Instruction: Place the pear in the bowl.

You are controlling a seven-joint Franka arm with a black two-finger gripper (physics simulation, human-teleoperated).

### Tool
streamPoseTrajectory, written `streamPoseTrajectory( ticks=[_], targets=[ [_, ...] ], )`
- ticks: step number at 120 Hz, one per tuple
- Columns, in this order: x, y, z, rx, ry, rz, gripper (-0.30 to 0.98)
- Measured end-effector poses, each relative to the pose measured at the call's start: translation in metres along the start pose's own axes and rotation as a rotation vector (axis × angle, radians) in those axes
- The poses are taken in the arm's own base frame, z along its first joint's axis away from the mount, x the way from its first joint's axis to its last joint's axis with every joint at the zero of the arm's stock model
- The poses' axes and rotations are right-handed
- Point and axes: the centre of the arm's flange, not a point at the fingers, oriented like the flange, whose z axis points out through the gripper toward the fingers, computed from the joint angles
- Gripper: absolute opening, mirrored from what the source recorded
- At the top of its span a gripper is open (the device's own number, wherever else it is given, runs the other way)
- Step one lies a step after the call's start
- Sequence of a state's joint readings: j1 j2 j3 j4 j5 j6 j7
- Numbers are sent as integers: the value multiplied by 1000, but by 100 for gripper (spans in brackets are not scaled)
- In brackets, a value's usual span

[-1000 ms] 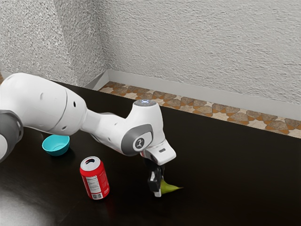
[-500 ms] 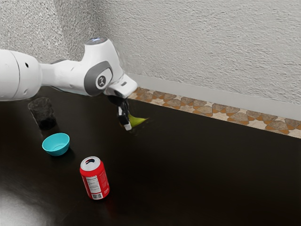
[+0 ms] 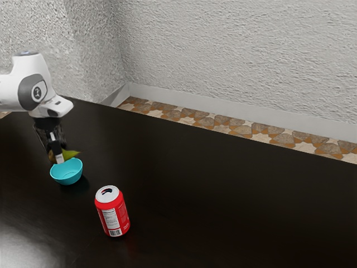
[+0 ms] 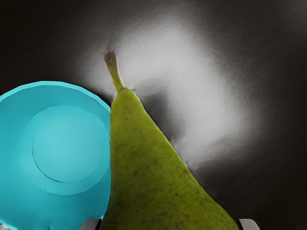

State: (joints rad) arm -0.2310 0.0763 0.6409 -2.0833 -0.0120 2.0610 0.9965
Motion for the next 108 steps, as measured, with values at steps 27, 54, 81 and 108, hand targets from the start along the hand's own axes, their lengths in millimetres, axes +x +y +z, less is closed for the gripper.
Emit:
streamPoseTrajectory(
  ticks=[27, 54, 81, 108],
  targets=[
    [8, -26, 14, 42, -46, -20, 19],
    [8, -46, 23, 53, -49, -56, 28],
    [14, -46, 17, 47, -29, -47, 53],
    [61, 20, -126, 111, 129, 80, 63]
  ],
)
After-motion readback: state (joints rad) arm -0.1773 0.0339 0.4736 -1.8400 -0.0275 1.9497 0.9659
